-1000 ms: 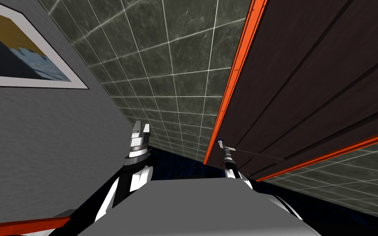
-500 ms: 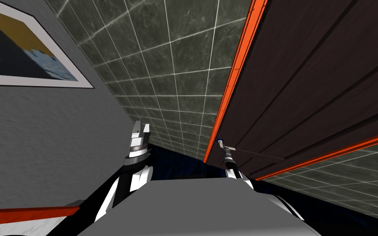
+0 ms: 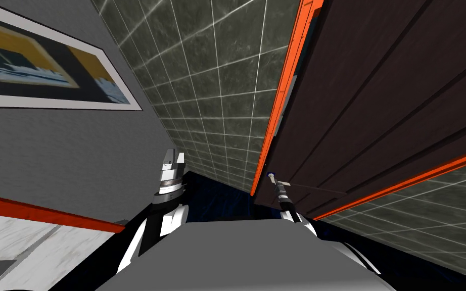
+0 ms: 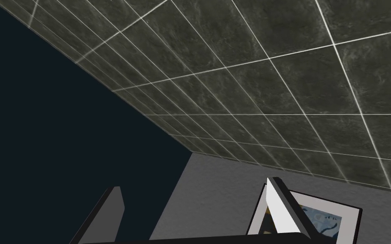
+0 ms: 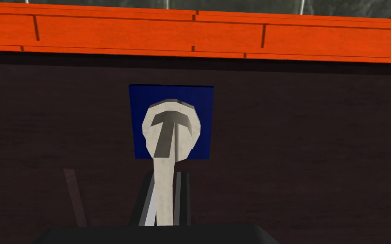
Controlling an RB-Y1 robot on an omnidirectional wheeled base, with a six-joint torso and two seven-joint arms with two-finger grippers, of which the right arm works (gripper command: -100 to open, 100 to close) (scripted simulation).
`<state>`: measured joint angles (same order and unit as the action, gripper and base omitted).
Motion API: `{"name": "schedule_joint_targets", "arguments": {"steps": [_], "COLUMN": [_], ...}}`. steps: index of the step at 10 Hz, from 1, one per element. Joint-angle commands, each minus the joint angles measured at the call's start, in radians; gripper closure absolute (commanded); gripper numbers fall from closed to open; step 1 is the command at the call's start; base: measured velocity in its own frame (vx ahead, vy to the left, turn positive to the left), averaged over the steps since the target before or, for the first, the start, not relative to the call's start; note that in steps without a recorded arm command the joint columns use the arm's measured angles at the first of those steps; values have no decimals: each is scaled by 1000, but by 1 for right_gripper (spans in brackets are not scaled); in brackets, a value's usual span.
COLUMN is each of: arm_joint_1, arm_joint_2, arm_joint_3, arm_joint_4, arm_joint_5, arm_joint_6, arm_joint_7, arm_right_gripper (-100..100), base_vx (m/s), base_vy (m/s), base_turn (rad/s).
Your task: Pull the door open
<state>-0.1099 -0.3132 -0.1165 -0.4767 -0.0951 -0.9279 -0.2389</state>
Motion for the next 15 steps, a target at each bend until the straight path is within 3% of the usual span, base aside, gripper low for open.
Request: {"name": "schedule_joint_targets", "arguments": {"steps": [1, 5, 12, 15], "arm_joint_1": [10, 10, 6, 3], "arm_joint_2": [-9, -13, -26, -22], "arm_joint_3": [18, 26, 36, 45], "arm_joint_4": [-5, 6, 18, 22], "arm_joint_5": [12, 24, 58, 63], "arm_joint_6": [-11, -19, -42, -44], "arm_joint_7": [-23, -37, -70, -73], "arm_right_gripper": [100, 100, 100, 100], "base_vx": [-261, -185, -251, -180], "base_vy": [-40, -48, -82, -48], "base_turn": [117, 98, 182, 98]}}
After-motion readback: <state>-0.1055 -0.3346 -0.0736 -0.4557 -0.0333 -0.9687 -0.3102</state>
